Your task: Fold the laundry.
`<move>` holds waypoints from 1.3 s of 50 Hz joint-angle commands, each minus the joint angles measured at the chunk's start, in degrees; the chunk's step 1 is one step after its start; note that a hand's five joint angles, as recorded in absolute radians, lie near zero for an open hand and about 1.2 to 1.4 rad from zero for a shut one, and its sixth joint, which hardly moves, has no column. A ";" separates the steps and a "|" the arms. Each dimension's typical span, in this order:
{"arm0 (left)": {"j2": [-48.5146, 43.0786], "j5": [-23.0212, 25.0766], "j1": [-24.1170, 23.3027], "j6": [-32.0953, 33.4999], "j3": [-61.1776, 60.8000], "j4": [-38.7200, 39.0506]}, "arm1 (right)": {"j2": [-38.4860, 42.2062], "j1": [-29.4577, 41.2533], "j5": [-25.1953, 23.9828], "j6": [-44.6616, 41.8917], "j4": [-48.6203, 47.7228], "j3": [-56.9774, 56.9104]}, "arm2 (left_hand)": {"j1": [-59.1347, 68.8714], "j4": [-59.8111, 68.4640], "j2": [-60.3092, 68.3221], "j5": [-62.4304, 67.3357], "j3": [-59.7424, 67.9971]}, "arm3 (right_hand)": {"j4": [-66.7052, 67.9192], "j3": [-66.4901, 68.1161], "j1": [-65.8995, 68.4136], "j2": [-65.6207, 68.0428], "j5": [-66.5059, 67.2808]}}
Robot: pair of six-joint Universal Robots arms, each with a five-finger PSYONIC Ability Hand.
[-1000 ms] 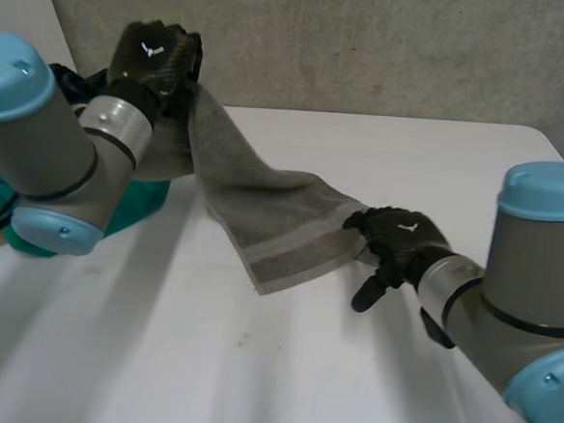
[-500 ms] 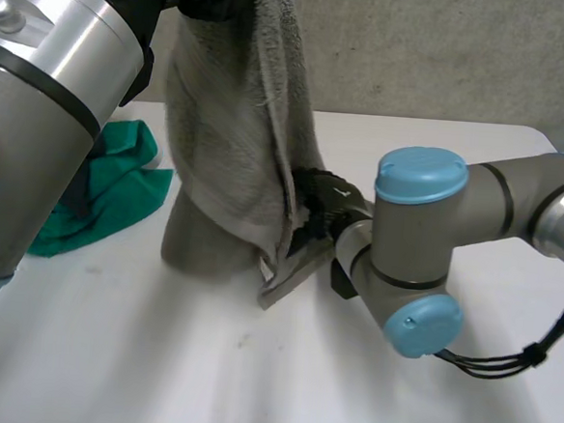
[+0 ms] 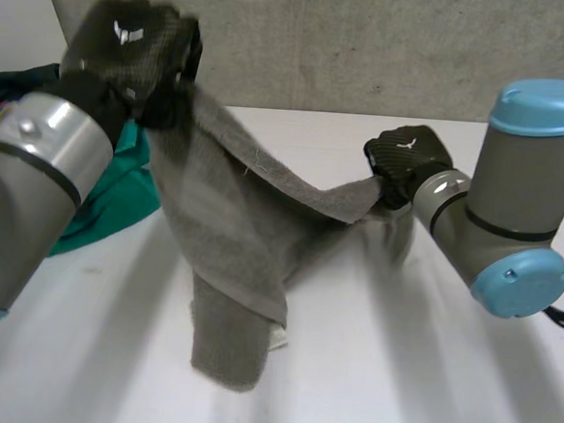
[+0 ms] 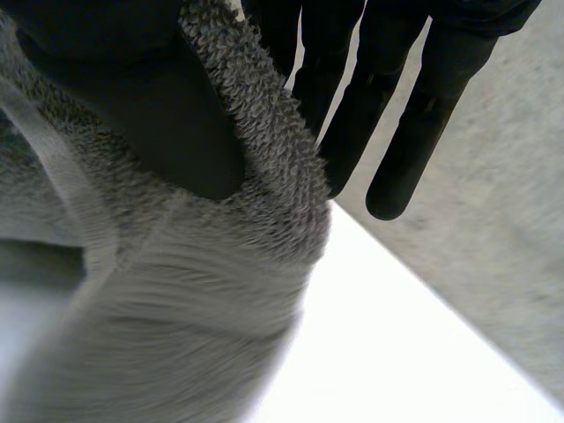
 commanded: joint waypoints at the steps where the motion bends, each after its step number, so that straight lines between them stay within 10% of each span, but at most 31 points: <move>1: -5.95 0.16 1.05 0.03 -7.44 1.05 | 5.25 -0.91 -2.25 -9.31 -1.29 -2.09 | 13.57 11.28 11.36 13.50 11.63 | 11.39 12.07 15.19 12.71 13.79; 7: -15.10 0.17 0.00 -0.41 -8.06 1.31 | 11.85 -0.92 -3.04 -18.63 -3.40 -4.21 | 13.57 11.28 11.36 13.50 11.63 | 11.28 11.97 15.09 12.60 13.69; 10: -17.03 0.16 -1.05 -0.50 -7.36 1.31 | 13.70 -1.09 -2.17 -20.83 -4.98 -4.30 | 13.57 11.28 11.36 13.50 11.63 | -58.61 -57.93 -54.81 -57.29 -56.21; 22: -14.32 -0.01 0.09 -0.94 -6.48 1.23 | -1.14 -6.63 1.00 -3.01 -4.90 8.87 | 13.57 11.28 11.36 13.50 11.63 | -58.61 -57.93 -54.81 -57.29 -56.21; 31: -6.23 0.08 -0.18 -1.03 -5.95 1.23 | -4.67 -9.44 0.12 11.58 3.62 19.16 | 13.57 11.28 11.36 13.50 11.63 | -31.33 -30.64 -27.52 -30.00 -28.92; 46: -2.71 -0.01 -1.58 -1.82 -5.25 1.14 | 3.93 -8.74 -6.03 12.39 -2.70 15.40 | 13.57 11.28 11.36 13.50 11.63 | -49.94 -49.25 -46.13 -48.61 -47.53; 65: -3.50 0.16 -0.79 -1.65 -6.13 1.23 | 16.42 -7.42 -5.42 7.29 -9.46 0.98 | 13.57 11.28 11.36 13.50 11.63 | -38.85 -38.17 -35.05 -37.53 -36.45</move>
